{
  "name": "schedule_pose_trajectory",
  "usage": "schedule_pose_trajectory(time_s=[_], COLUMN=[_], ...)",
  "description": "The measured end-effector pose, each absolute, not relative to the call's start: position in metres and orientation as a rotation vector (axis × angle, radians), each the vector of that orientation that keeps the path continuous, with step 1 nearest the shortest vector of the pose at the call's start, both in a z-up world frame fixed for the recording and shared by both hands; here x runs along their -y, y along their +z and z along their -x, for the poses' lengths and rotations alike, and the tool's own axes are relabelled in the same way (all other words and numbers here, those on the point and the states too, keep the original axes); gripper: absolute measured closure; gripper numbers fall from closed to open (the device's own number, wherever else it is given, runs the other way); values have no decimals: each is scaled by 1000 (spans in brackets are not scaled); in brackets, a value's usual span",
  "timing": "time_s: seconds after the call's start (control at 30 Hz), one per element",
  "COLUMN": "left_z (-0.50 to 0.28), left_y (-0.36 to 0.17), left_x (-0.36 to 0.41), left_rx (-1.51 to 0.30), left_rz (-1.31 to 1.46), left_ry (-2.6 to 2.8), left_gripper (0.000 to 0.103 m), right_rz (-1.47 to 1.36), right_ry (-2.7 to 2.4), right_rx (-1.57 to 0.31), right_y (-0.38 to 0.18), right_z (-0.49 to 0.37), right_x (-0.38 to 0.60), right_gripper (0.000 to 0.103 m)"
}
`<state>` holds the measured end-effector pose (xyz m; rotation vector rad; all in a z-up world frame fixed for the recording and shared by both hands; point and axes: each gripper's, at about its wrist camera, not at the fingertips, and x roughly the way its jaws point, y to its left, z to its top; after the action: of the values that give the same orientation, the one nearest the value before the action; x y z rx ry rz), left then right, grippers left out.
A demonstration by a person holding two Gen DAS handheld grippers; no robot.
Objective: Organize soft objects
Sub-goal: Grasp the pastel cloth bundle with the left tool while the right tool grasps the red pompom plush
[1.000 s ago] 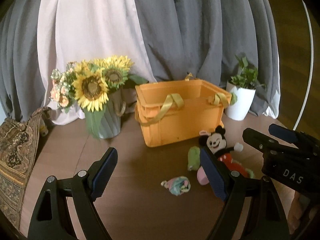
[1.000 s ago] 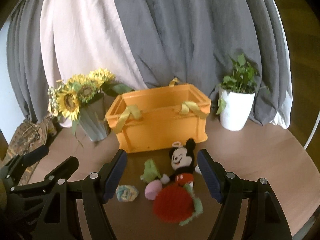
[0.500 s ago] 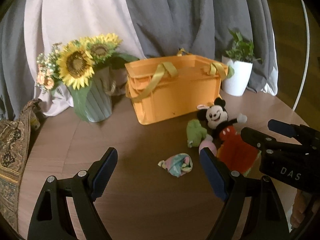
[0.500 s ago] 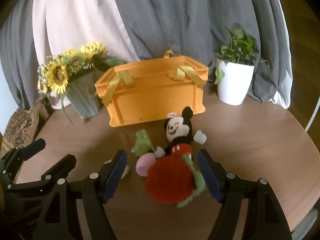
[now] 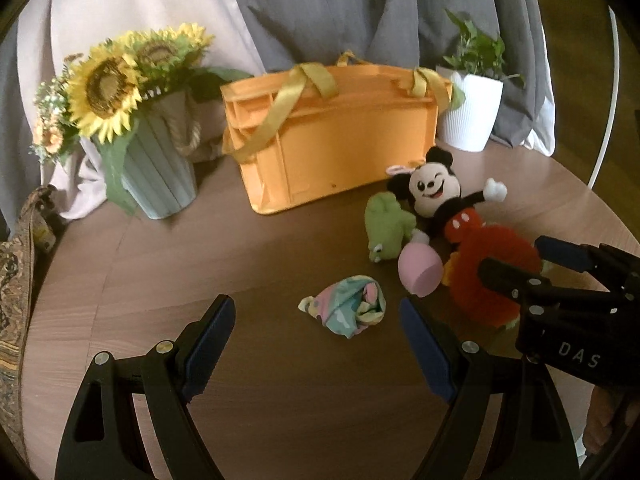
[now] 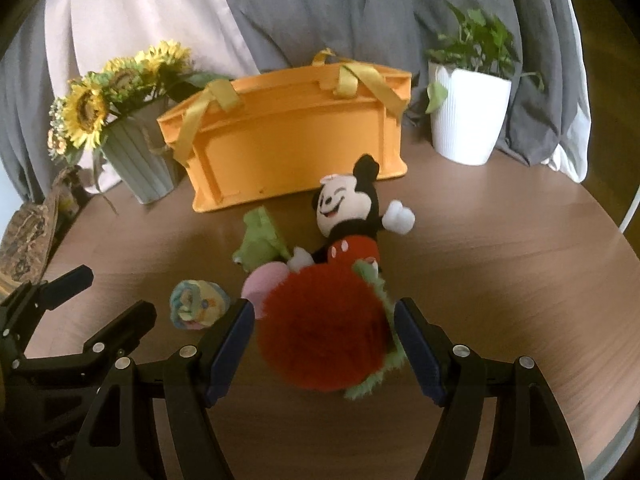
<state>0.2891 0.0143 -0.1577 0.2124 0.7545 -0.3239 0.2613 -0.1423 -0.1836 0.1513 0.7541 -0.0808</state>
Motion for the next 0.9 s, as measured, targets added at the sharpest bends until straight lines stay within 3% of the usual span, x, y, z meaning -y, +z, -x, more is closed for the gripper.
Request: schedule_pose_trajectory(time_s=[0.5, 0.63, 0.9], left_z=[-309, -316, -325], left_y=[-184, -190, -199], left_x=[2, 7, 14], left_rx=[-811, -832, -878], left_rz=[-235, -238, -218], left_ry=[-380, -393, -398], left_gripper=[19, 20, 40], right_rz=[-167, -172, -177], right_ry=[-95, -94, -82], right_rx=[-805, -810, -806], right_y=[-212, -216, -219], right_z=[-277, -280, -281], right_x=[151, 154, 155], right_gripper=[30, 37, 44])
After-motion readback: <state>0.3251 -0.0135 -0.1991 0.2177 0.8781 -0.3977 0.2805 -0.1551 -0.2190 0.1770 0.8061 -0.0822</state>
